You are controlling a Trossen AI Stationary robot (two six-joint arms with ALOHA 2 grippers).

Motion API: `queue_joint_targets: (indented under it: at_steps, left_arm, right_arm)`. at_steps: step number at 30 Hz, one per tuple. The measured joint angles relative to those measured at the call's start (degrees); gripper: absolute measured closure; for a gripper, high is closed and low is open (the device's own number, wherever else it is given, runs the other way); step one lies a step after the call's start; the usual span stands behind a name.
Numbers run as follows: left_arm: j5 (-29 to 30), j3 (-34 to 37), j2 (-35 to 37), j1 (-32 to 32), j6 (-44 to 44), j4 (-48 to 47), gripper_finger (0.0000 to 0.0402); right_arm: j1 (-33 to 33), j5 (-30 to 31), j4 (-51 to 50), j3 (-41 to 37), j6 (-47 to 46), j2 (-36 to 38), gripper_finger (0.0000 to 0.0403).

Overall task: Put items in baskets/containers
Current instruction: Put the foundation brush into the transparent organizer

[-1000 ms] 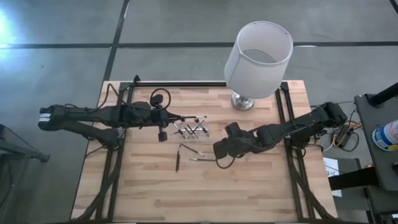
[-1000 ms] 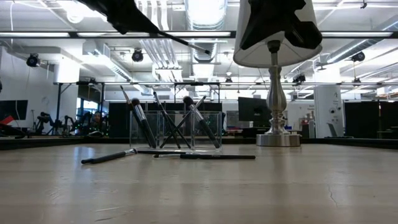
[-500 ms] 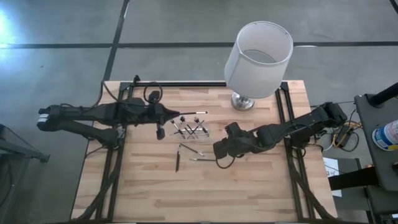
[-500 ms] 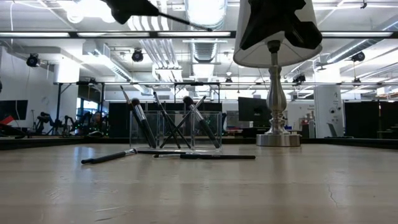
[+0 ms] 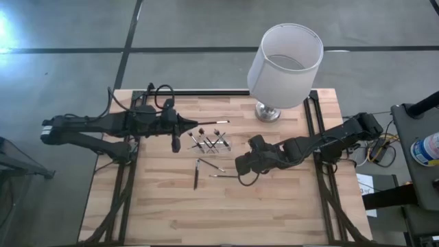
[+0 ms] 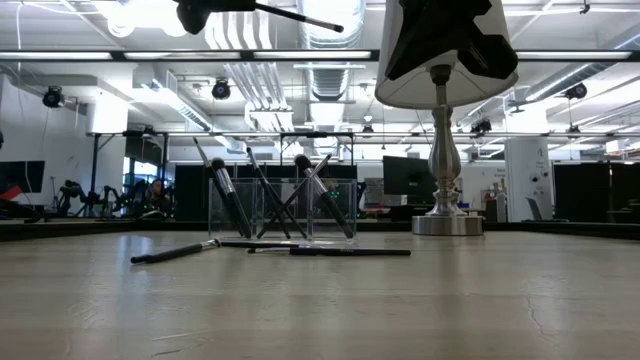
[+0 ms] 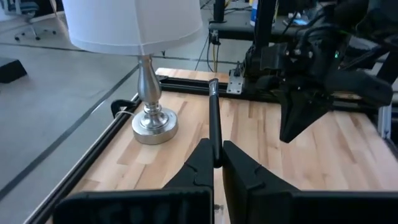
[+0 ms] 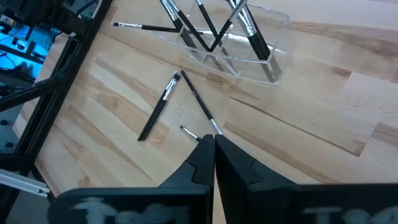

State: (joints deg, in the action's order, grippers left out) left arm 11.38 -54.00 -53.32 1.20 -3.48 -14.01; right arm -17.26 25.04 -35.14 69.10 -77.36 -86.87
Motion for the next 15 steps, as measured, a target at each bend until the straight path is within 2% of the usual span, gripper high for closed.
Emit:
queue_joint_targets:
  at_steps: [15]
  left_arm:
    - [0.0, 0.0, 4.32, -1.78, -4.66, 0.91, 0.0394]
  right_arm:
    - [0.0, 0.02, 0.09, 0.0, 0.0, 0.0, 0.0394]
